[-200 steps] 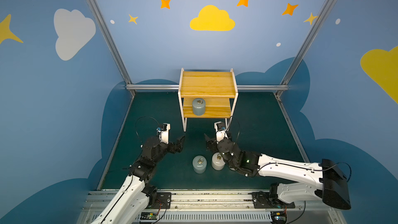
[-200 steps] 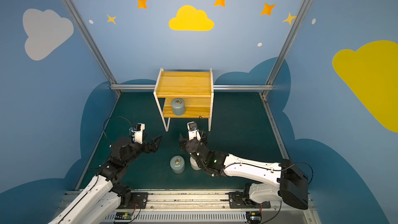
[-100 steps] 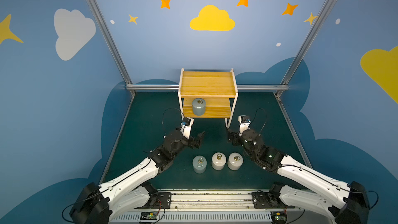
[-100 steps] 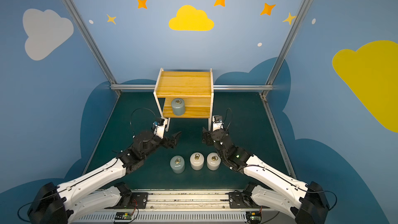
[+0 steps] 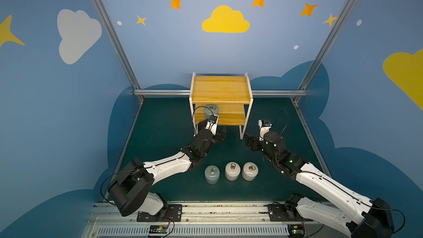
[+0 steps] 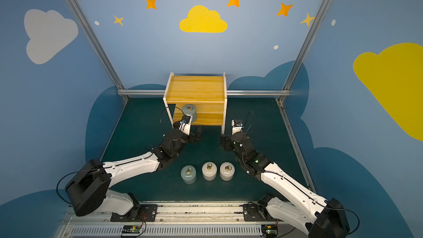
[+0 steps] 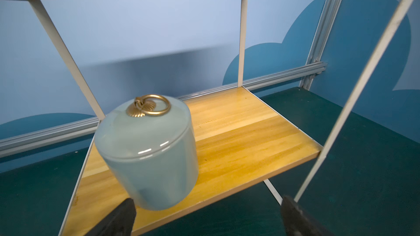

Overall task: Remove the tea canisters from the shelf
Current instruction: Pick up the tea canister from the shelf.

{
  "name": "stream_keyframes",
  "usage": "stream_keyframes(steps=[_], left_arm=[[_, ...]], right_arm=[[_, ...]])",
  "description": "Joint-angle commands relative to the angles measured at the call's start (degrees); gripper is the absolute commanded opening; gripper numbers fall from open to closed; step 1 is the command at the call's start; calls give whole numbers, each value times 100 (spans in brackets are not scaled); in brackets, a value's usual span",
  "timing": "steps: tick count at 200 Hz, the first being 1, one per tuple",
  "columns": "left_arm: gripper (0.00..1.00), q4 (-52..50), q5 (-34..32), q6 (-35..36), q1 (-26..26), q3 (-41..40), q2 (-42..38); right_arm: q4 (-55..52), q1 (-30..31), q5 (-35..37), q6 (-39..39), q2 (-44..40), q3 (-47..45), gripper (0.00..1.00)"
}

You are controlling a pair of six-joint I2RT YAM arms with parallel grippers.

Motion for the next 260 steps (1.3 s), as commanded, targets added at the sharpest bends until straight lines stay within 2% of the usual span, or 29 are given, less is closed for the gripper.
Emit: stream_keyframes(steps=[1,39,88,154,260], left_arm=[[100,592,-500,350,-13,210,208],[100,761,-732,589,35,506,525],[100,831,-821,439,300,637,700],[100,856,-503,257,621,750,955],[100,1442,-189,278,825,860,1445]], right_arm=[[-88,-149,-302,44,-78,-46,91],[-57,-387,-552,63,-41,-45,91],[-36,-609,-780,87,-6,-56,91],[13,-761,-946,168,73,-107,91],[40,-874,-1057,255,170,-167,91]])
